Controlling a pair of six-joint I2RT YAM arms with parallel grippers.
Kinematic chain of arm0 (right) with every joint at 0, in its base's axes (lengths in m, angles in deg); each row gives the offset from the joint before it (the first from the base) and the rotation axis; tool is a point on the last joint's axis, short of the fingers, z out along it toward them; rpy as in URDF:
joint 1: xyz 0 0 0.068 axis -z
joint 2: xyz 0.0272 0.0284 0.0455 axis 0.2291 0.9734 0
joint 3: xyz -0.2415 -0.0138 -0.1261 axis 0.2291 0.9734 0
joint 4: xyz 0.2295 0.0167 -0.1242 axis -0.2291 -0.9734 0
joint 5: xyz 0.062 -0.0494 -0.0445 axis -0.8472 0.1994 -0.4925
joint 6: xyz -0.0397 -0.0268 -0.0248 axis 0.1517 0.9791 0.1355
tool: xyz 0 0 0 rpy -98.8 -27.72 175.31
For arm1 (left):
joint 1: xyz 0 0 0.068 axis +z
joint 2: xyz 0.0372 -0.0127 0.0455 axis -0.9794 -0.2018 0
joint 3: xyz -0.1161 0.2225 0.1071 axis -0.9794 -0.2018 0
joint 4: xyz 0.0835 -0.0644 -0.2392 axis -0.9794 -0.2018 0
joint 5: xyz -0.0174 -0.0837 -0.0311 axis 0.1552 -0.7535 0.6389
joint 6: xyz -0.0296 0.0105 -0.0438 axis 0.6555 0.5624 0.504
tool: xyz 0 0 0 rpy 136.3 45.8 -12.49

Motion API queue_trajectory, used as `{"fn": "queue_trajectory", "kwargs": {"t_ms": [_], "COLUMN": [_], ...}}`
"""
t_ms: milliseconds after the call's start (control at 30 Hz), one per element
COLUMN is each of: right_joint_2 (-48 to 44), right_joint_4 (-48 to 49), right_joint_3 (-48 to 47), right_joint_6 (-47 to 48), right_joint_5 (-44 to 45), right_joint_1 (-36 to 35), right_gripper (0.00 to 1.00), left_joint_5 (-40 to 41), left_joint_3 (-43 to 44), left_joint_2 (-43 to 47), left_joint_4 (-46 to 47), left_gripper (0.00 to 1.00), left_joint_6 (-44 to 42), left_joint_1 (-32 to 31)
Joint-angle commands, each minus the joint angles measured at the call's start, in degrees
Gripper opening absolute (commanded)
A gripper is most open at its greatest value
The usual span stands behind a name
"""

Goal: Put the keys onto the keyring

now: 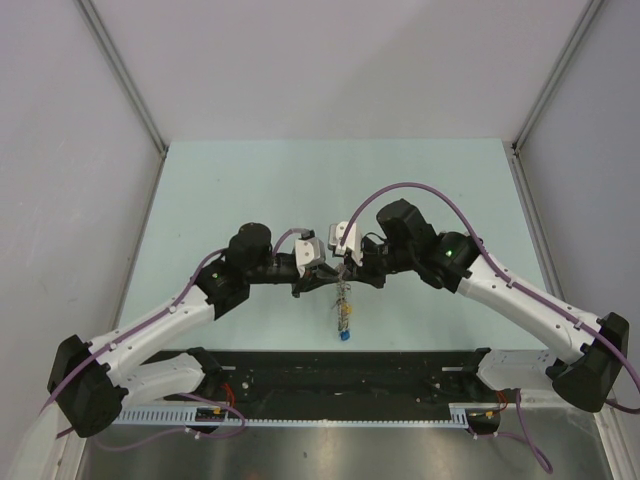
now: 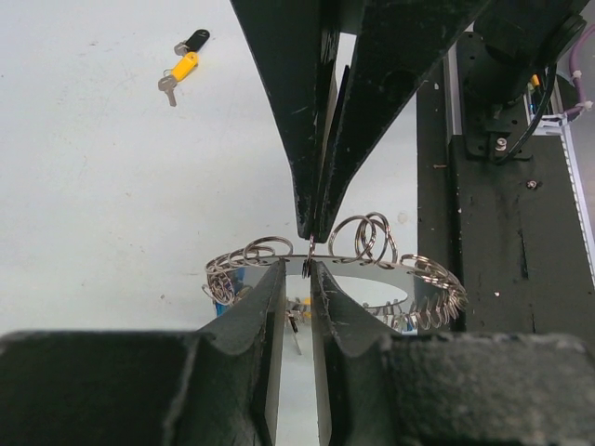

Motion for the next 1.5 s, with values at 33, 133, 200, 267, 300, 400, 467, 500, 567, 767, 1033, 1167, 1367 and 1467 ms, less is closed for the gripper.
{"fn": "queue_trajectory", "kwargs": {"t_ms": [33,133,200,267,300,400,467,500,567,767,1033,1167,1367,1467], "right_joint_2": [-0.30,-0.39,-0.39,-0.47,-0.39,-0.65,-0.74,-0.65,-0.65,-1.26,-1.71,2.33,10.94,15.68], "right_joint_4": [3.03,3.20,3.21,3.21,3.29,3.38,3.56,3.64,3.91,4.09,0.93,-0.05,3.99,6.10], "right_joint_3": [-3.31,-3.31,-3.31,-3.31,-3.31,-3.31,-3.31,-3.31,-3.31,-3.31,-2.87,-1.65,0.47,0.47], "right_joint_6": [-0.52,-0.69,-0.78,-0.87,-0.95,-1.13,-1.13,-1.22,-1.39,-4.90,-16.75,-23.44,-29.95,-30.49], "right_joint_5": [-1.31,-1.40,-1.49,-1.49,-1.58,-1.66,-1.84,-1.93,-1.84,1.23,14.05,18.98,25.58,25.93], "right_joint_1": [-0.49,-0.58,-0.66,-0.75,-0.67,-0.67,-0.75,-0.75,-0.75,0.99,14.26,27.33,37.47,41.34], "right_gripper": [0.00,0.00,0.00,0.00,0.00,0.00,0.00,0.00,0.00,0.32,0.62,0.62,0.61,0.59], "left_joint_5": [-1.38,-1.64,-1.73,-1.29,-1.11,-0.76,-0.67,-0.76,-1.02,1.08,4.07,3.63,7.49,9.42], "left_joint_3": [1.66,1.66,1.49,1.40,1.40,1.31,1.31,1.31,1.66,0.43,-2.03,-2.12,-0.71,-0.62], "left_joint_2": [0.90,0.90,0.55,0.47,0.46,0.29,0.03,-0.15,-0.68,0.72,3.01,5.47,11.00,13.82], "left_joint_4": [3.54,3.98,3.98,3.81,3.63,3.37,3.28,3.02,2.32,4.50,9.78,9.70,3.46,1.43], "left_gripper": [0.20,0.20,0.16,0.13,0.12,0.12,0.14,0.15,0.06,0.00,0.00,0.00,0.00,0.00], "left_joint_6": [1.12,1.47,1.56,1.56,1.30,1.21,1.21,1.21,1.21,3.66,12.10,13.33,10.62,8.95], "left_joint_1": [-0.32,-0.32,-0.32,-0.41,-0.50,-0.67,-0.85,-0.94,-1.03,-0.94,3.63,6.70,7.94,7.94]}}
